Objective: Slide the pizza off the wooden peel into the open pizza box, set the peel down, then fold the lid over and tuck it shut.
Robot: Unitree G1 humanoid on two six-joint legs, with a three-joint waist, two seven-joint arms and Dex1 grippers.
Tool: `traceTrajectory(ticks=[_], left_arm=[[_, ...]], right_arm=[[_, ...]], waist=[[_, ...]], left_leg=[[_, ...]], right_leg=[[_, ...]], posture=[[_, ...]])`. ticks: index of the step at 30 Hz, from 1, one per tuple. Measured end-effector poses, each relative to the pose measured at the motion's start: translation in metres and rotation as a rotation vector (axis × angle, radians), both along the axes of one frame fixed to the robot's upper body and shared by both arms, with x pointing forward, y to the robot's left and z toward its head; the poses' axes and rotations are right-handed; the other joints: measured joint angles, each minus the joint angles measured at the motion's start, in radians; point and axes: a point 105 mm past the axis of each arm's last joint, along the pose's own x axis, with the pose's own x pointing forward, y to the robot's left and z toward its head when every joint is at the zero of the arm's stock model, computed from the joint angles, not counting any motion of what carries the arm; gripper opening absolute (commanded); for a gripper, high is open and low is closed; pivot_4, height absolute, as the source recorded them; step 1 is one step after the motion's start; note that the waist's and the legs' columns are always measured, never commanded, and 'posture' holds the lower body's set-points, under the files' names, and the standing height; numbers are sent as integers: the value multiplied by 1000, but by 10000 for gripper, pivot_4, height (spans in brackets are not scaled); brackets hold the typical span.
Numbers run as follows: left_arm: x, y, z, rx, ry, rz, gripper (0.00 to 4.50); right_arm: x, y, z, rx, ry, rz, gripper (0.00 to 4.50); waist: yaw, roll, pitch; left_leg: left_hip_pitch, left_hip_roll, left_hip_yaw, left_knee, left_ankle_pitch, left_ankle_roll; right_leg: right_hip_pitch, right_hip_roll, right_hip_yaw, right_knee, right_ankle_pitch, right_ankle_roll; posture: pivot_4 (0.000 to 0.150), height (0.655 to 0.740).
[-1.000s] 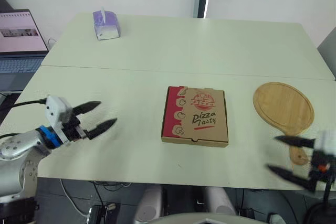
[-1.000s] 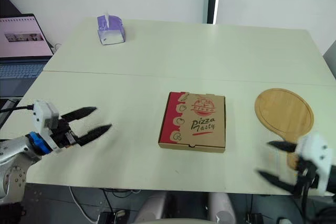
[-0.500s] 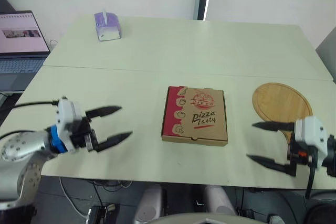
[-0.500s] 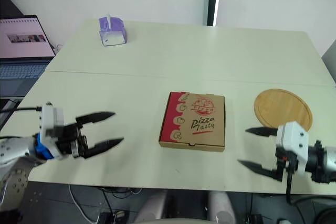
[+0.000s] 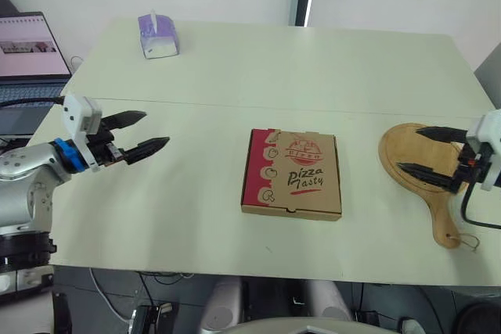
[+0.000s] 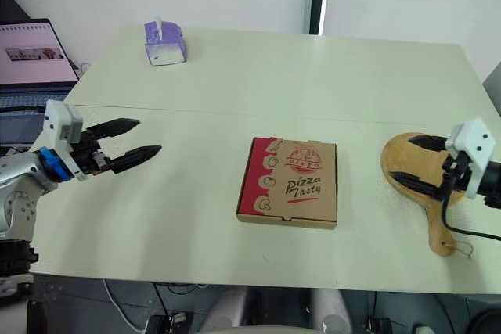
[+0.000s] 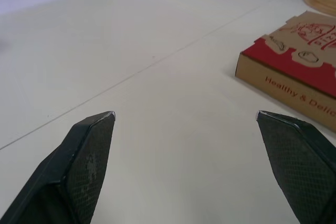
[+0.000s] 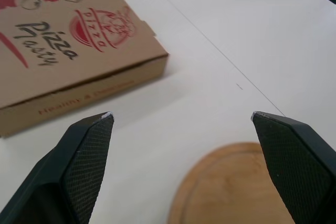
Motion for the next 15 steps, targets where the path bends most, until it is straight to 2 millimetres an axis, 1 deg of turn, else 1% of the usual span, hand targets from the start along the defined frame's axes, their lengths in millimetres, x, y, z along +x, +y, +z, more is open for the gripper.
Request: traceTrajectory(ticks=[3,5,8,11,13,15], left_arm=[[0,21,-8,4,18,61,44677],[-1,36,-13,9,33,110,44677],[-3,49,-16,19,37,149,44677],[-4,56,-20,31,45,175,44677],[-4,58,-22,37,50,188,44677],[-1,62,-23,68,40,226,44677]], right_arm=[[-4,-29,10,-23,-17,-74,45000],[-8,-49,13,-43,-14,-126,45000],[-17,-71,9,-46,32,-179,45000],[-26,-86,11,-53,70,-215,45000],[-32,-90,12,-60,94,-224,45000],[-36,-91,8,-63,115,-223,45000]], waist=[[0,0,0],[-1,0,0],[-4,0,0],[-5,0,0],[-5,0,0],[-5,0,0]], left_leg=[[0,0,0,0,0,0],[1,0,0,0,0,0],[1,0,1,0,0,0],[1,0,1,0,0,0],[1,0,0,0,0,0],[1,0,0,0,0,0]], right_leg=[[0,0,0,0,0,0],[0,0,0,1,0,0],[0,0,0,1,0,0],[0,0,0,1,0,0],[0,0,0,1,0,0],[0,0,0,1,0,0]], posture=[[1500,7400],[1500,7400],[1500,7400],[1500,7400],[1500,7400],[1500,7400]])
